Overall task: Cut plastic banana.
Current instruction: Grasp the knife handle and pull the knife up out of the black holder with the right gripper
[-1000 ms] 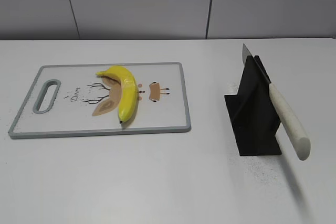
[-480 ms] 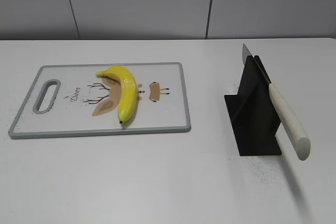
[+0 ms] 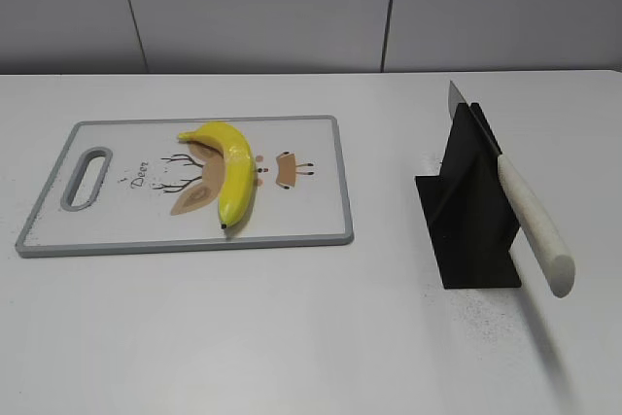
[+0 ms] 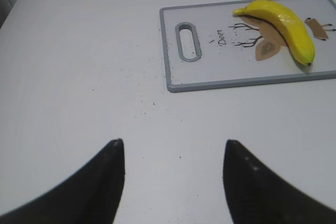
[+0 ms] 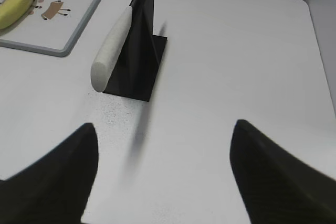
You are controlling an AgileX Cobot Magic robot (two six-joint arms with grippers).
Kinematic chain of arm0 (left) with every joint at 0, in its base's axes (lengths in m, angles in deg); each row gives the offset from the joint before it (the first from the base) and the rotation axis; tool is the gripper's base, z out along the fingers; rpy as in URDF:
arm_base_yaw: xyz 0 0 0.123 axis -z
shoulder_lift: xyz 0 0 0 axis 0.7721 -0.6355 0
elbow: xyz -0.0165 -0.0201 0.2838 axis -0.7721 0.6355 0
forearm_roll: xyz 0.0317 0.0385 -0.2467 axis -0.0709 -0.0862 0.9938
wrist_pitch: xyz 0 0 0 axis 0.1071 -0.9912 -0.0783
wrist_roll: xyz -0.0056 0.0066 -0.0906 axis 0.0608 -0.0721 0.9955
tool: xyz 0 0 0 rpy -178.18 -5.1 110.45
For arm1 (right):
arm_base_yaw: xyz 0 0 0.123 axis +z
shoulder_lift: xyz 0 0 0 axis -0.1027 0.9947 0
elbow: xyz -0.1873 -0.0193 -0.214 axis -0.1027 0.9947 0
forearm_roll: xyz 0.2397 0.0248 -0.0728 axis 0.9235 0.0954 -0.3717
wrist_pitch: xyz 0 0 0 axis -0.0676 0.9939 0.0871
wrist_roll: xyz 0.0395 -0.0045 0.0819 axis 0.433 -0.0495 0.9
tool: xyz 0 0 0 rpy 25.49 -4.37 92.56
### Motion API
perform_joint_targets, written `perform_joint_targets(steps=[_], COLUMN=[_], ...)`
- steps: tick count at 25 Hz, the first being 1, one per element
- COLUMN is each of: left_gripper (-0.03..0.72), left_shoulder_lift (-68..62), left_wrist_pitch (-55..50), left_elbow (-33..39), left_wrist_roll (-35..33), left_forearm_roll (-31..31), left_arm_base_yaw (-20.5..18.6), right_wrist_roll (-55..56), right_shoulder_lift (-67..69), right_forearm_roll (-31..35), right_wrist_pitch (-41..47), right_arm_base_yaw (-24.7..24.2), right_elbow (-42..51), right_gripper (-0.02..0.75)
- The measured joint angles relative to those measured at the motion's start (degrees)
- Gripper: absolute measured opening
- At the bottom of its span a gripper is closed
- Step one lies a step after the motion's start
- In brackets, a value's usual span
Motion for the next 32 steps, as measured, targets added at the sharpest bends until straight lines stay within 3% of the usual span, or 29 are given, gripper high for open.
perform_joint_targets(steps=[18,32], left_gripper=[0.579,0.579], left_shoulder_lift=[0.0,0.0], left_wrist_pitch=[0.0,0.0], left_elbow=[0.0,0.0], left_wrist_roll=[0.0,0.0], left_forearm_roll=[0.0,0.0], left_arm_base_yaw=[0.0,0.0], right_wrist_roll=[0.5,5.2], right_shoulder_lift=[0.4,24.0], right_forearm_roll=[0.0,0.7], right_wrist_pitch=[0.0,3.5], right_arm_base_yaw=[0.0,0.0], right_elbow=[0.0,-10.1], right_gripper=[0.592,0.592])
